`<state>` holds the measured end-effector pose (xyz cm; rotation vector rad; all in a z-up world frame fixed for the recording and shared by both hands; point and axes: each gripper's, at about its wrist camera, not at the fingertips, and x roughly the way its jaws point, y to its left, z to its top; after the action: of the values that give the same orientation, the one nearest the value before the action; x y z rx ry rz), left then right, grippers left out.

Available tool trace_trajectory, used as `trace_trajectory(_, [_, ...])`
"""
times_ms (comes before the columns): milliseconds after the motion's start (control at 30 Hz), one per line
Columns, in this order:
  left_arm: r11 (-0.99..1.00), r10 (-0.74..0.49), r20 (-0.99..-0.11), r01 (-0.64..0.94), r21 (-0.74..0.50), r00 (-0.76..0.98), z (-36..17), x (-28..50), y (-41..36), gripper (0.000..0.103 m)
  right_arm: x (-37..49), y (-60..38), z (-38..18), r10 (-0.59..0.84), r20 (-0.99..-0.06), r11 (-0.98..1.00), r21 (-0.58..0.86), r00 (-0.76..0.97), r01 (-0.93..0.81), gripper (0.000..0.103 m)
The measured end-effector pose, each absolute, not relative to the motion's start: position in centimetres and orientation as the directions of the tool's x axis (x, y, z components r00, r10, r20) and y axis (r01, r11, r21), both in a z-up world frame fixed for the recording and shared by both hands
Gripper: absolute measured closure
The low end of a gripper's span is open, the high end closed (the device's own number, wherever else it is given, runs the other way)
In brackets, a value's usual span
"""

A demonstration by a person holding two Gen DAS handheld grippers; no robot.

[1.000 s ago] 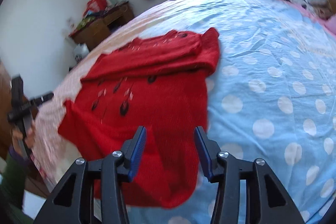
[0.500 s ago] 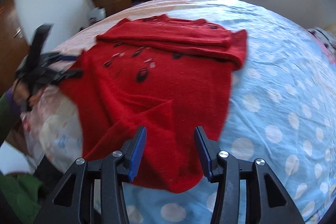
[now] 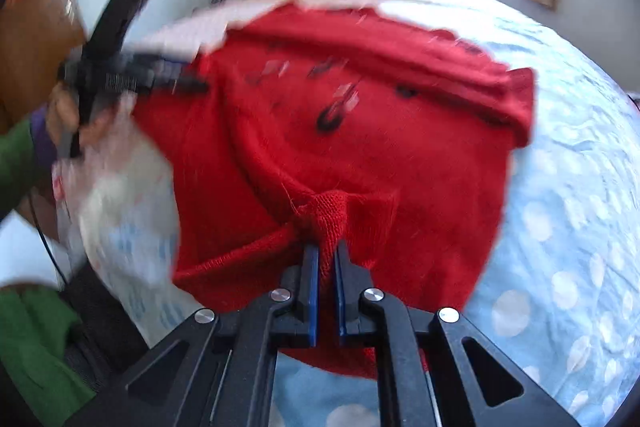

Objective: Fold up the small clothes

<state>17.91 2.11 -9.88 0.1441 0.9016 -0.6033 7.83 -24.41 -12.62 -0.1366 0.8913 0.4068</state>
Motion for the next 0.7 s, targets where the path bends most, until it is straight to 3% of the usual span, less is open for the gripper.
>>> trace_trajectory(167, [0.827,-0.491,-0.746,0.51,-0.236,0.45,-9.6,18.7,3.1,0.012,10.3,-31.2,-12.1,0.32,-0.7,0.941,0.316,0.638,-0.125,0.097])
trace_trajectory(333, [0.807,-0.525,-0.731,0.528,-0.265,0.436,-9.7,18.5,3.4,0.012,10.2,-30.6,-14.1,0.361,-0.709,0.924,0.358,0.607,-0.131,0.097])
trace_trajectory(500, [0.803,-0.535,-0.724,0.527,-0.278,0.434,-9.8,19.0,3.6,0.014,11.0,-32.4,-14.4,0.428,-0.661,0.868,0.49,0.617,-0.076,0.096])
trace_trajectory(567, [0.807,-0.537,-0.719,0.517,-0.286,0.441,-9.8,19.2,3.6,0.024,11.0,-32.9,-14.2,0.43,-0.657,0.864,0.498,0.62,-0.072,0.096])
trace_trajectory(633, [0.807,-0.544,-0.713,0.507,-0.302,0.442,-9.8,19.3,3.8,0.052,10.9,-32.7,-13.9,0.429,-0.655,0.865,0.496,0.622,-0.075,0.096])
trace_trajectory(700, [0.812,-0.549,-0.709,0.485,-0.325,0.443,-10.0,19.6,4.2,0.069,10.7,-32.9,-13.8,0.439,-0.646,0.855,0.513,0.625,-0.07,0.096])
